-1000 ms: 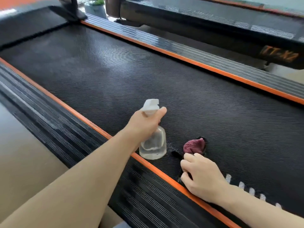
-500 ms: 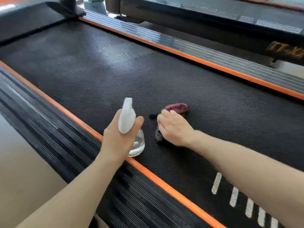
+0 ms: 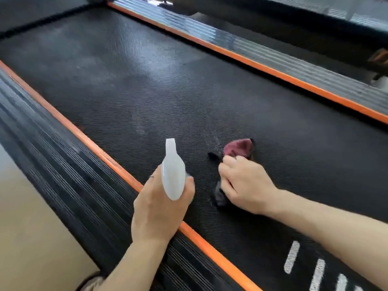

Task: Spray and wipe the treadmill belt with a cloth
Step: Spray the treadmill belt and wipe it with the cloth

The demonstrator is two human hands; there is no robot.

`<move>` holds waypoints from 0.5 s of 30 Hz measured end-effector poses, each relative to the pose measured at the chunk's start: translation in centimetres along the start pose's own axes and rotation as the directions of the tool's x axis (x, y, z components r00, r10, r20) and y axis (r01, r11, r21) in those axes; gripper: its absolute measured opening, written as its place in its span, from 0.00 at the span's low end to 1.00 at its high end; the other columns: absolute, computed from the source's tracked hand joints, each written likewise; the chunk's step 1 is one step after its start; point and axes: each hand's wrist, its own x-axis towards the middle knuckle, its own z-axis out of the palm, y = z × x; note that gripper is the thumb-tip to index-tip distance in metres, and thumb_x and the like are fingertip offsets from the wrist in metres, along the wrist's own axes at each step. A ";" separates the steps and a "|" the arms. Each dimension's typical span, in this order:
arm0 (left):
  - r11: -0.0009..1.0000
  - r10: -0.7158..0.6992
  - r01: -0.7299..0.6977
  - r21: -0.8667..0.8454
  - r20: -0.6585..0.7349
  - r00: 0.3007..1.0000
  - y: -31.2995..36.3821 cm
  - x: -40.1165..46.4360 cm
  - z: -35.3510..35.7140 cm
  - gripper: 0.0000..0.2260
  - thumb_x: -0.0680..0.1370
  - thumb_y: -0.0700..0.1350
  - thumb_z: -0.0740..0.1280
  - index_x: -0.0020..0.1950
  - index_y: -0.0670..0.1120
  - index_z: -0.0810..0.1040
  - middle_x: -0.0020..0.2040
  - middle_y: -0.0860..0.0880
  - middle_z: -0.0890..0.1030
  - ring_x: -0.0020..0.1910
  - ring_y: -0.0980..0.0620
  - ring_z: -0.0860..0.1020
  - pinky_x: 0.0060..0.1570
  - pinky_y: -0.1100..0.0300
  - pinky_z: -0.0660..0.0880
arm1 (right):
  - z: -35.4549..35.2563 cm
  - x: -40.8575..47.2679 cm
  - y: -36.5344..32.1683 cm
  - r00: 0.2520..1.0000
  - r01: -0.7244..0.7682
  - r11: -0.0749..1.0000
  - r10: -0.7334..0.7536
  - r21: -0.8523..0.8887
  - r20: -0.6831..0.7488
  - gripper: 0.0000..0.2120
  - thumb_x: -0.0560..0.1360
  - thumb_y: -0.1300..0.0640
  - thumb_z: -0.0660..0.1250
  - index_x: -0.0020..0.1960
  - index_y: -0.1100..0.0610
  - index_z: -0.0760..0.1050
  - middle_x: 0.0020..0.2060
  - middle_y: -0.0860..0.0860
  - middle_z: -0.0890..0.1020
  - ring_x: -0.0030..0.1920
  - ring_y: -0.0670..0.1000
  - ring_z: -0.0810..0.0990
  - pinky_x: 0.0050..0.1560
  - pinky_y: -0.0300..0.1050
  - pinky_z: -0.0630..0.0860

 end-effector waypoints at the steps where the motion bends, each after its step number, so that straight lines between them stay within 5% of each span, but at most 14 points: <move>1: 1.000 -0.008 0.009 0.014 -0.004 1.000 0.2 0.0 0.0 0.27 0.70 0.68 0.64 0.55 0.48 0.79 0.45 0.51 0.82 0.46 0.44 0.82 0.49 0.45 0.81 | -0.8 -2.2 0.3 0.997 0.062 0.998 -0.062 0.008 0.044 0.08 0.76 0.50 0.59 0.41 0.52 0.68 0.40 0.47 0.72 0.39 0.51 0.70 0.40 0.47 0.68; 5: 0.972 0.062 -0.055 0.228 -0.026 0.998 0.4 0.3 0.6 0.15 0.73 0.59 0.66 0.49 0.48 0.78 0.35 0.60 0.67 0.38 0.48 0.71 0.43 0.54 0.74 | -1.3 -0.6 4.4 0.962 0.250 0.965 -0.238 -0.083 0.133 0.08 0.77 0.51 0.56 0.42 0.53 0.68 0.40 0.49 0.72 0.39 0.52 0.71 0.40 0.48 0.67; 8: 0.986 0.041 -0.035 0.165 -0.030 0.999 0.1 0.5 0.8 0.15 0.74 0.58 0.67 0.49 0.48 0.79 0.36 0.59 0.70 0.38 0.46 0.74 0.42 0.52 0.75 | 0.2 7.2 7.4 0.997 -0.071 0.993 0.071 -0.098 0.005 0.14 0.78 0.48 0.51 0.46 0.56 0.71 0.47 0.54 0.75 0.47 0.60 0.76 0.44 0.54 0.72; 12: 0.986 0.053 -0.051 0.159 -0.013 0.999 -0.4 0.5 0.9 0.18 0.73 0.60 0.64 0.52 0.48 0.81 0.37 0.57 0.72 0.39 0.46 0.75 0.41 0.52 0.74 | 1.2 12.7 5.2 0.919 -0.392 0.919 0.389 -0.038 -0.068 0.17 0.80 0.47 0.52 0.51 0.57 0.76 0.54 0.54 0.77 0.54 0.61 0.76 0.50 0.53 0.70; 15: 1.000 0.010 -0.012 -0.029 -0.067 0.998 -0.7 0.4 0.8 0.27 0.70 0.67 0.65 0.52 0.45 0.79 0.42 0.46 0.82 0.42 0.40 0.81 0.44 0.44 0.79 | 1.7 7.8 -2.0 0.991 -0.120 0.992 0.121 0.032 -0.050 0.12 0.78 0.50 0.58 0.43 0.55 0.75 0.45 0.51 0.78 0.45 0.58 0.77 0.40 0.49 0.67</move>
